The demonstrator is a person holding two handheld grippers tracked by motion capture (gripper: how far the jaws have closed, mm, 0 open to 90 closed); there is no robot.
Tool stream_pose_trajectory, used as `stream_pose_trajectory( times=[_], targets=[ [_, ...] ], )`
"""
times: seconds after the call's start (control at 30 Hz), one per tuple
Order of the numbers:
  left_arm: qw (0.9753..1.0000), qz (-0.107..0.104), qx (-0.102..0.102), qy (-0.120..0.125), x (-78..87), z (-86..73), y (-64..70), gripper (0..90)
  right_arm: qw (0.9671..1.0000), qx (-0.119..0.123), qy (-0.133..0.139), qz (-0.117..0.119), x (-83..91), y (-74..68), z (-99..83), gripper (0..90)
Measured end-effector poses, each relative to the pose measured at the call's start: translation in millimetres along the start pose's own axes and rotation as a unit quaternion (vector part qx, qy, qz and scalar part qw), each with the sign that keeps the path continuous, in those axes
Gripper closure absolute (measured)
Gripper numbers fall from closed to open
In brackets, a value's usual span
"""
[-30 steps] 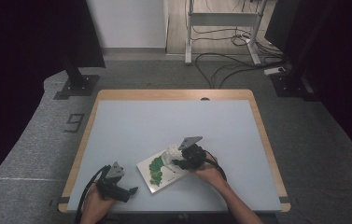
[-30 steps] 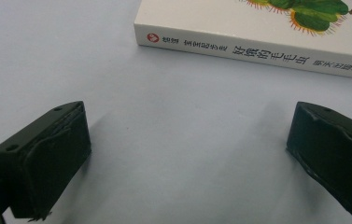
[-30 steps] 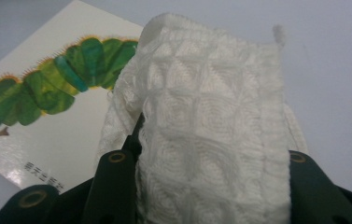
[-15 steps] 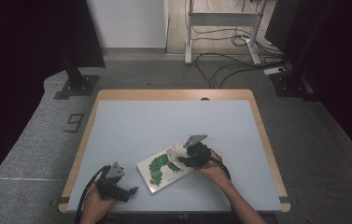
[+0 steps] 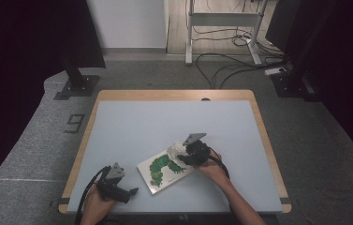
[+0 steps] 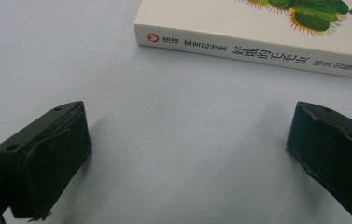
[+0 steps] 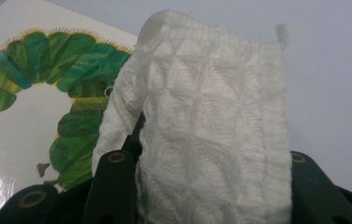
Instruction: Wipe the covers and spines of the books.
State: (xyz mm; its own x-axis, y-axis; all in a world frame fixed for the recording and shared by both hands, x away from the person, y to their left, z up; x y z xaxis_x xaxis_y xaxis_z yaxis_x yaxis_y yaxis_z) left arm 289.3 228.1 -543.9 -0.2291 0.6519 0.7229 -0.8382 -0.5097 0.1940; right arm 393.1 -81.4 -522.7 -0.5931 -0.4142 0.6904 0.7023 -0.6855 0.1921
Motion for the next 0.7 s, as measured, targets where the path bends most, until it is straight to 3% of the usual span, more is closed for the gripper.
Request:
stream_pose_trajectory(
  times=[0.7],
  targets=[
    [1.0000,0.000,0.000,0.000,0.0,0.0,-0.1,0.0,1.0000,-0.004,-0.004,-0.005,-22.2,5.4,21.2,56.4]
  ],
)
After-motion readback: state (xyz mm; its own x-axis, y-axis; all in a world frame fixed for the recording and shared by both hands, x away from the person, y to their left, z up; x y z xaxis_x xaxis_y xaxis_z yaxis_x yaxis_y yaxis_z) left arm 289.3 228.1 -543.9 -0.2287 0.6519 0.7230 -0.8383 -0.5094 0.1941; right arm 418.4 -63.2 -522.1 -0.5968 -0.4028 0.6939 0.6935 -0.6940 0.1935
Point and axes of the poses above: each handheld gripper's, and its own axes: x roughly backward along the jaws, z roughly out of its top, y roughly to its right, the point moved 2 cm from there along -x, roughly forward along the jaws, and after that the axes turned 14 degrees about -z, right-handed, at the moved point
